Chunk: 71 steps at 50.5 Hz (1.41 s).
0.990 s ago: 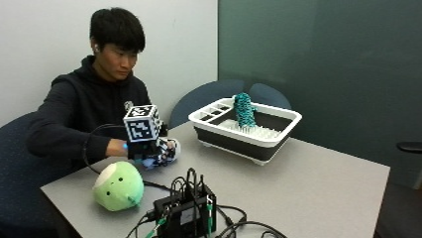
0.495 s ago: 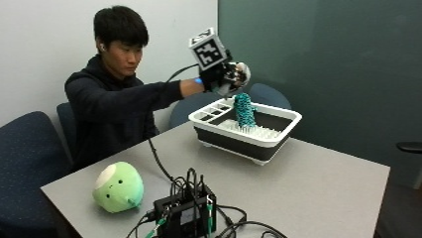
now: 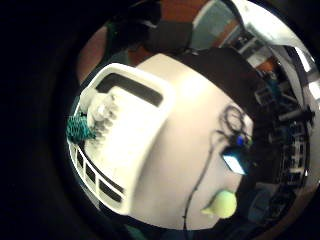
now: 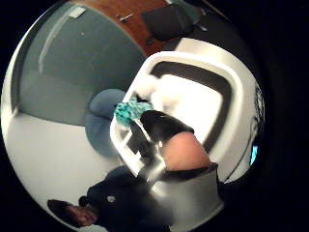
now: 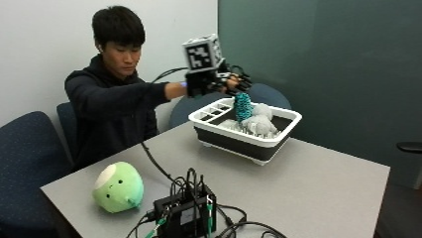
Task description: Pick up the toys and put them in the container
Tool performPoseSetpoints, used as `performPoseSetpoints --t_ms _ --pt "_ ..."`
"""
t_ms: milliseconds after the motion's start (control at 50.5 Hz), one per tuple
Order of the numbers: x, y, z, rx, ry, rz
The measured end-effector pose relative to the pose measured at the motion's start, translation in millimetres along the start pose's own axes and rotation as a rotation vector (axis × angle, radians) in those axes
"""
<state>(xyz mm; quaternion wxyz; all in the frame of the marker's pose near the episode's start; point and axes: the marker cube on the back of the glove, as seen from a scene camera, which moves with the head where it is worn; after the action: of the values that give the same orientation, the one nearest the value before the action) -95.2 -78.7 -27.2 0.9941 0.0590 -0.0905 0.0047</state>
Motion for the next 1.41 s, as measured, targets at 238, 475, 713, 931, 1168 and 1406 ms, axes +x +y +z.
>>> performPoseSetpoints --t_ms 238,475,713,931,1168,1406 --pt "95 140 -27 -0.005 0.259 0.378" --pt "214 226 16 -0.147 0.298 0.669" --pt "251 271 86 -0.294 0.086 0.862" --pt "263 266 96 -0.015 0.175 0.764" --pt "208 206 73 0.068 0.106 0.528" --pt "103 122 17 0.12 -0.082 0.298"
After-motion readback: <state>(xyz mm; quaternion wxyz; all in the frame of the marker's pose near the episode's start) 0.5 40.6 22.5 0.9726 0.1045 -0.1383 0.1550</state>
